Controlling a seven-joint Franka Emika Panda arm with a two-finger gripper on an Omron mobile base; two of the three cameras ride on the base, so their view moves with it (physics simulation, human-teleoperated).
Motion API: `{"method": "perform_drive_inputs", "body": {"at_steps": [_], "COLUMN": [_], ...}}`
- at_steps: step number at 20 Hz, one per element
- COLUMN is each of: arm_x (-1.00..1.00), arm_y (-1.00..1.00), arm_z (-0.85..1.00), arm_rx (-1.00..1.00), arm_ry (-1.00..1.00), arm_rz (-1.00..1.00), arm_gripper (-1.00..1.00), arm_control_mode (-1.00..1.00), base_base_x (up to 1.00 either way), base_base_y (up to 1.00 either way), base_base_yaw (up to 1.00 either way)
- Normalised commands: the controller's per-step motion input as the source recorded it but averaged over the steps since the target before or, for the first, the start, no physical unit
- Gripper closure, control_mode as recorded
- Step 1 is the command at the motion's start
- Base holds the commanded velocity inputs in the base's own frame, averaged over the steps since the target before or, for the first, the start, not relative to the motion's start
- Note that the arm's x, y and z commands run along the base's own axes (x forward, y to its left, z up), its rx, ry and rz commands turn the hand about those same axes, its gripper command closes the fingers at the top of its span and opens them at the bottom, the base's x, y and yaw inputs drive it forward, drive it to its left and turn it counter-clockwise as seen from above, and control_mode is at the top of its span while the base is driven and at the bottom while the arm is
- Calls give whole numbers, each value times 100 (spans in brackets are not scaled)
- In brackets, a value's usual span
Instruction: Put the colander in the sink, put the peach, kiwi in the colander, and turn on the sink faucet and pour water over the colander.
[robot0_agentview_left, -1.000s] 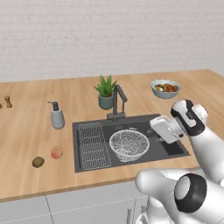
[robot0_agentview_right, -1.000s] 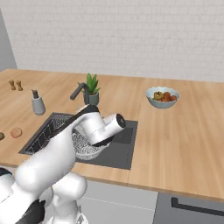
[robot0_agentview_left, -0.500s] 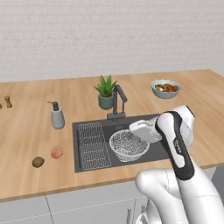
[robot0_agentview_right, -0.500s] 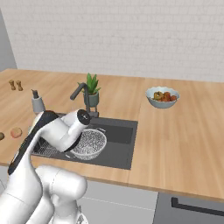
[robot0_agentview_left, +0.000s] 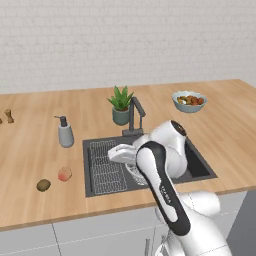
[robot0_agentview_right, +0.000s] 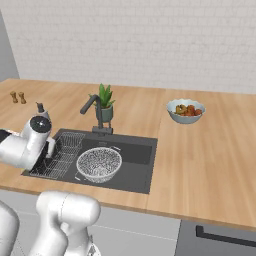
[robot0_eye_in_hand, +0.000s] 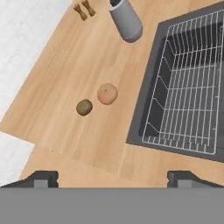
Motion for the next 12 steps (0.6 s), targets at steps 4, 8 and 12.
{"method": "perform_drive_inputs", "body": {"at_steps": [4,8,12], "arm_x": [0,12,36], "arm_y": [100,100,92], "arm_z": [18,7,0], "arm_rx": [-27,-28,-28], "arm_ry": [21,29,21], "arm_rz": [0,-6,-23], "arm_gripper": [-100,-100,-100], "arm_control_mode": [-100,-100,-100], "base_base_x": [0,0,0], "base_base_y": [0,0,0], "base_base_yaw": [0,0,0]}}
